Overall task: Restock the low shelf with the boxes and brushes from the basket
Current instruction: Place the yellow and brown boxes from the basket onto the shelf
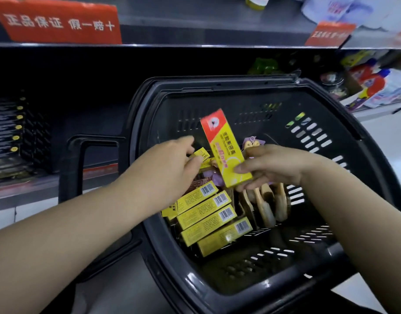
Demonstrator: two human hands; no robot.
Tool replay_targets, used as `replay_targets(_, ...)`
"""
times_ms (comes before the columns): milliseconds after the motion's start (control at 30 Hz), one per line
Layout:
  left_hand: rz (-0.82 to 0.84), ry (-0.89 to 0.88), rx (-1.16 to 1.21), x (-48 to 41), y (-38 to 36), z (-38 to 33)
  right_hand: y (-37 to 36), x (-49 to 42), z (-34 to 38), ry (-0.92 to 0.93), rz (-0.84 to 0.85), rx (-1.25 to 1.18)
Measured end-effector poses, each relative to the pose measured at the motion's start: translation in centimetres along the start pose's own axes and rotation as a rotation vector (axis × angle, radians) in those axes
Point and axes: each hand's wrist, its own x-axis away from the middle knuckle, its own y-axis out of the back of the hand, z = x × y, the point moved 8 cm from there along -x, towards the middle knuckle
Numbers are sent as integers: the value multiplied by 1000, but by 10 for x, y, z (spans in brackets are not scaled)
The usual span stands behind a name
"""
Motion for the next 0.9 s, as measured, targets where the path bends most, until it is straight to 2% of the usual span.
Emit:
replay_targets(67, 84, 210, 363, -4, -12, 12, -22, 17, 22, 139, 66, -4)
replay_targets(133, 146, 343, 721, -6, -25, 15, -38, 22, 39, 267, 27, 119)
replay_targets(200, 74, 361, 824, -10, -20, 16, -48, 21, 54, 382, -11, 184)
replay_targets(267, -75, 395, 828, -13, -8, 24, -51, 17, 61, 439, 43, 168)
replay_targets(333, -147, 430, 814, -14, 1, 32, -41, 5, 55, 434, 123, 58)
replay_targets(400, -118, 431, 834, -13, 1, 32, -14, -24, 37, 355, 13, -23)
replay_targets(433, -96, 424, 846, -13, 0, 31, 3, -44, 24, 293, -120, 56)
replay_targets(500, -59, 411, 851, -13, -1, 29, 25, -86, -1, 155, -306, 519)
replay_targets(567, -15, 403, 845, -14, -1, 27, 26, -122, -21, 51, -312, 940)
replay_targets(600, 11, 401, 846, -14, -2, 27, 24, -137, -30, 20, -308, 1037)
replay_targets(733, 55, 391, 873, -15, -5, 26, 19, -187, -51, -54, -327, 1017)
replay_targets(800, 67, 375, 882, -15, -6, 27, 19, -207, -58, -66, -337, 1132)
replay_targets(900, 90, 350, 891, -16, -10, 28, 20, -221, -60, 45, -459, 1262)
